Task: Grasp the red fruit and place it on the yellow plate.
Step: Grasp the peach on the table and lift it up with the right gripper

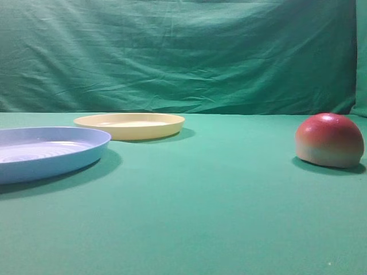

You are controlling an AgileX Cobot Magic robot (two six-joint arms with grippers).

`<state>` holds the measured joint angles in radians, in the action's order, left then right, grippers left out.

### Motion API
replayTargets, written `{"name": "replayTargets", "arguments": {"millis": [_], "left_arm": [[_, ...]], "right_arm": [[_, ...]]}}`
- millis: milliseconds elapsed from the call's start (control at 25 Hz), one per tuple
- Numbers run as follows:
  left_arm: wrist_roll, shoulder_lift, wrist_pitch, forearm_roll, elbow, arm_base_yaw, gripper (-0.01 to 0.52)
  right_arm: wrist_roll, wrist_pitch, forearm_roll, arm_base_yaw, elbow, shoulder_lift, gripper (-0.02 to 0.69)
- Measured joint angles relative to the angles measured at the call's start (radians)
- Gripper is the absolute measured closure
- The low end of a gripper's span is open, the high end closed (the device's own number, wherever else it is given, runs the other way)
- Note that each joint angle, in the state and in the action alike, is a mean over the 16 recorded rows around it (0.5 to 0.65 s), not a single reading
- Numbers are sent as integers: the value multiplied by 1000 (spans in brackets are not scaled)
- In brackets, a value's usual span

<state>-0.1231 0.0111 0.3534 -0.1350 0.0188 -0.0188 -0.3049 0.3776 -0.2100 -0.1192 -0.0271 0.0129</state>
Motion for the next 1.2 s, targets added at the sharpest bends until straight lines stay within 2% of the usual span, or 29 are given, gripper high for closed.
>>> {"name": "replayTargets", "arguments": {"millis": [880, 1200], "left_arm": [[0, 0, 0, 0, 0, 0, 357], [0, 0, 0, 0, 0, 0, 357]], "right_arm": [[0, -2, -1, 0, 0, 0, 665], [13, -99, -120, 0, 5, 0, 665]]}}
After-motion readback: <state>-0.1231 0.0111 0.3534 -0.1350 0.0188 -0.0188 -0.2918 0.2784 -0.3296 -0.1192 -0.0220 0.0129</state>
